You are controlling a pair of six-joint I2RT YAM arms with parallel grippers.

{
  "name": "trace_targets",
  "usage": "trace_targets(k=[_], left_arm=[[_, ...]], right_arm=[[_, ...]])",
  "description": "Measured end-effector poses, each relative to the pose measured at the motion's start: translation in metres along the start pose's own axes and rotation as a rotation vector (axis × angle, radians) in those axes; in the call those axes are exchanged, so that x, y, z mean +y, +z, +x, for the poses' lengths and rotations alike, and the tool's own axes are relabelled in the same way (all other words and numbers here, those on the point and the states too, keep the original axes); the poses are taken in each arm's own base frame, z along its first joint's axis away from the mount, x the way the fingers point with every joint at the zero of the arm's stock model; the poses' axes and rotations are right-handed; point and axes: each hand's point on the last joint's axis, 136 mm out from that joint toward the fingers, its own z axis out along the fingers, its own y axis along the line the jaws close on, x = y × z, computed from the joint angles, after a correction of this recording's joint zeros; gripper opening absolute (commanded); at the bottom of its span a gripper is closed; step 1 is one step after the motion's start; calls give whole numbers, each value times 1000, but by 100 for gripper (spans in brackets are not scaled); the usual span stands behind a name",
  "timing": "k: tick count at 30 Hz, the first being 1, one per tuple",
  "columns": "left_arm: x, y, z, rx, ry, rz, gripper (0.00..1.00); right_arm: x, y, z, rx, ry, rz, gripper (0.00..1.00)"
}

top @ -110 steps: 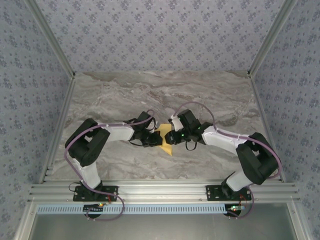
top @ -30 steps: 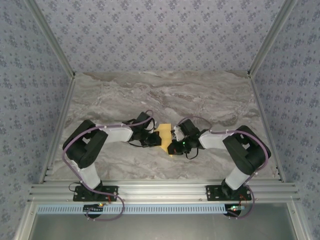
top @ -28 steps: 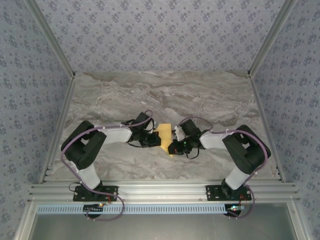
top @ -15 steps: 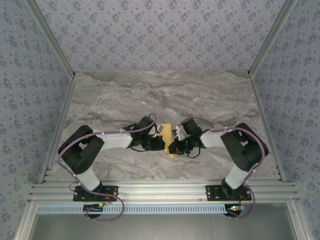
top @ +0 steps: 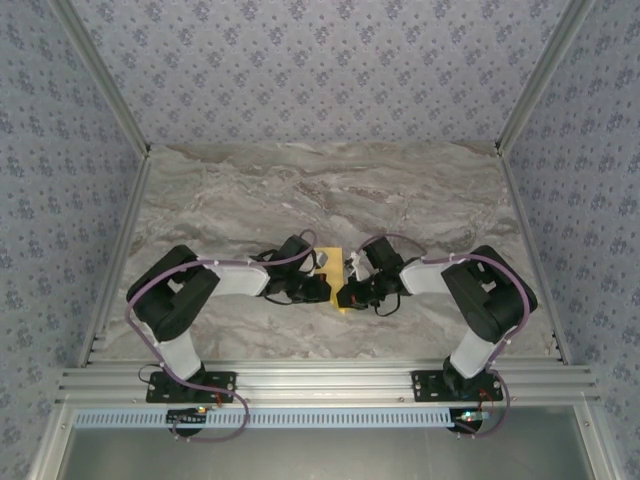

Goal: Fold a paper plane with a square sheet of paper (fold left side to right side)
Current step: Third fold the triangle at the center of the table.

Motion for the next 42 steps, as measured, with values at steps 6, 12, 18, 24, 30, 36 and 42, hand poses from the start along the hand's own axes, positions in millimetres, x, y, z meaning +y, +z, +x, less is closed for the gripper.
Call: trace_targets(k=[6, 12, 18, 24, 30, 36, 42], left_arm=[[2, 0, -1, -5, 22, -9, 0], [13, -7, -12, -18, 32, -14, 0], [34, -21, -30, -51, 19, -24, 0], [61, -41, -56, -105, -19, -64, 0], [80, -56, -70, -143, -46, -103, 4], [76, -83, -75, -224, -66, -121, 23], [48, -89, -57, -265, -113, -22, 46]], right_arm=[[-1, 0, 0, 2, -6, 10, 0], [-1, -1, 0, 2, -10, 11, 0], [-1, -1, 0, -6, -17, 21, 0], [-1, -2, 1, -13, -25, 25, 0], [-2, -5, 2, -24, -38, 32, 4], [-3, -21, 0, -80, -100, 119, 29], [9, -53, -12, -204, -242, 227, 42]])
